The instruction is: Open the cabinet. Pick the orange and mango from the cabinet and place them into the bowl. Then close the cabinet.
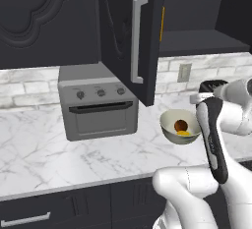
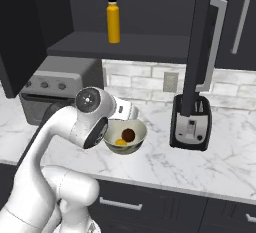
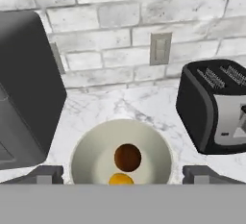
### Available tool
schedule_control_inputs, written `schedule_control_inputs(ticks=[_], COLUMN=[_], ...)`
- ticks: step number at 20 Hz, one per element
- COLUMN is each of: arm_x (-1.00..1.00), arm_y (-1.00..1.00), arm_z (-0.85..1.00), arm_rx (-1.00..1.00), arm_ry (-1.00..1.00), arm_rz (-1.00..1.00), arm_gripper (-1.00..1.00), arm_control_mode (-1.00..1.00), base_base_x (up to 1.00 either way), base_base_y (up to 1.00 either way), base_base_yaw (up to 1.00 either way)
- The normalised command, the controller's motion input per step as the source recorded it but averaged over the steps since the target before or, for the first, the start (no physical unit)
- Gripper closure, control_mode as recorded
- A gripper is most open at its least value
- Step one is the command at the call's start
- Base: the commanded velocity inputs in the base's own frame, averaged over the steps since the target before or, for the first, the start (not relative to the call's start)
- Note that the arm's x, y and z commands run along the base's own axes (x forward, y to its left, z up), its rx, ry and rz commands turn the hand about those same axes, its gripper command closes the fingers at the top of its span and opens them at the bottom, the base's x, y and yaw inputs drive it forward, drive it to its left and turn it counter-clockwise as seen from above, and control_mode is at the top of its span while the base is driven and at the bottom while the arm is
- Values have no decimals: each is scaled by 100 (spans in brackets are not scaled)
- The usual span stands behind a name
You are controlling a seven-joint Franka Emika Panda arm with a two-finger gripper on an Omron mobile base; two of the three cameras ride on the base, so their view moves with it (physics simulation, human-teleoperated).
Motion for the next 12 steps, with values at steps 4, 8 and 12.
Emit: schedule_control_inputs(ticks=[4, 8, 12], arm_x=[-93, -75, -73], arm_y=[21, 45, 37], arm_z=[65, 68, 69], arm_rx=[0, -2, 0], arm_ry=[-43, -37, -31], arm_rz=[0, 0, 0], arm_gripper=[-100, -100, -100], arm_control_mode=[-100, -100, -100], base_base_x=[0, 0, 0], base_base_y=[0, 0, 0], base_base_yaw=[0, 0, 0])
